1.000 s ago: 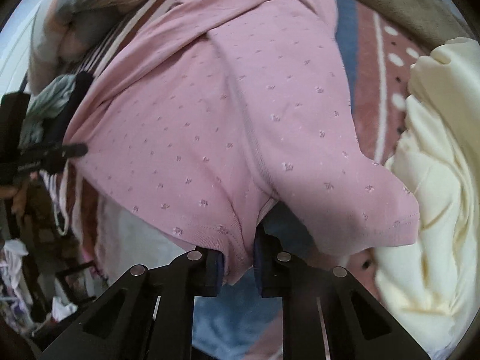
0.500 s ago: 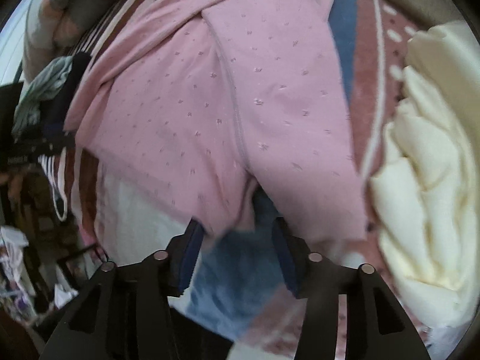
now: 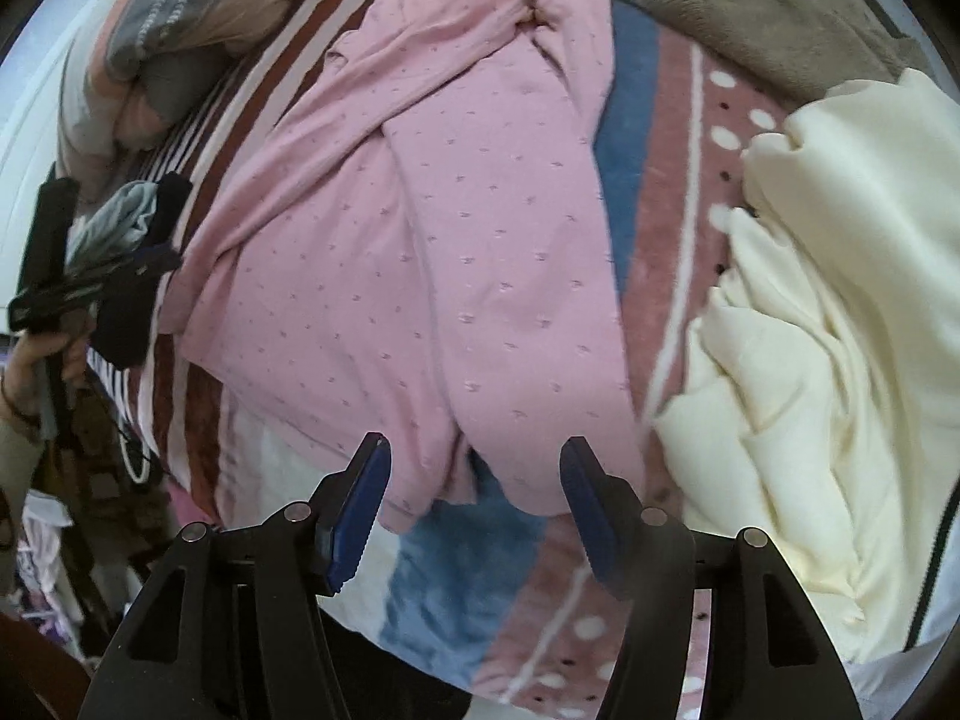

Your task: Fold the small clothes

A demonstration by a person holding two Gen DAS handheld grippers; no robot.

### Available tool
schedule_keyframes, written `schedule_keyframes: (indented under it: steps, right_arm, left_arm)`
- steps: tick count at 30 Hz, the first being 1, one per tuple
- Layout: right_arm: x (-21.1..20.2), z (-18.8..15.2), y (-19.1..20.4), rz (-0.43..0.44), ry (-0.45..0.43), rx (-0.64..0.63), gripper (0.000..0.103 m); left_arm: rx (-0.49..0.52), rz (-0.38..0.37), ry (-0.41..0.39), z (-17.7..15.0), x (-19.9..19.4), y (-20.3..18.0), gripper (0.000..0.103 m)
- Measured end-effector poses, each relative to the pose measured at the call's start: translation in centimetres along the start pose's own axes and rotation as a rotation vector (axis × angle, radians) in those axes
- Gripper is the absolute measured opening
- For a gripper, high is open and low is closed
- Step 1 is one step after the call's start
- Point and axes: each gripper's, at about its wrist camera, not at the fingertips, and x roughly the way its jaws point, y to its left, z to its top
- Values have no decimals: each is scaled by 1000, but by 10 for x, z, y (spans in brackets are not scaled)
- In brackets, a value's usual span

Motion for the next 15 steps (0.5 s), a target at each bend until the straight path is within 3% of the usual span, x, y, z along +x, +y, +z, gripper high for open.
schedule_keyframes:
  steps: [1, 9, 12, 15]
  right_arm:
    - [1, 0, 2, 1, -1, -7, 55]
    - [4, 3, 0, 27, -12, 15, 54]
    - [5, 4, -1, 35, -16, 30, 54]
    - [5, 6, 0, 40, -18, 34, 54]
  left_arm:
    - [-8, -15, 3, 1, 5, 1, 14]
    - [58, -106, 15, -4, 24, -29, 14]
    - [108, -108, 35, -11, 31, -45, 20]
    - [152, -87, 34, -15, 34, -58, 35]
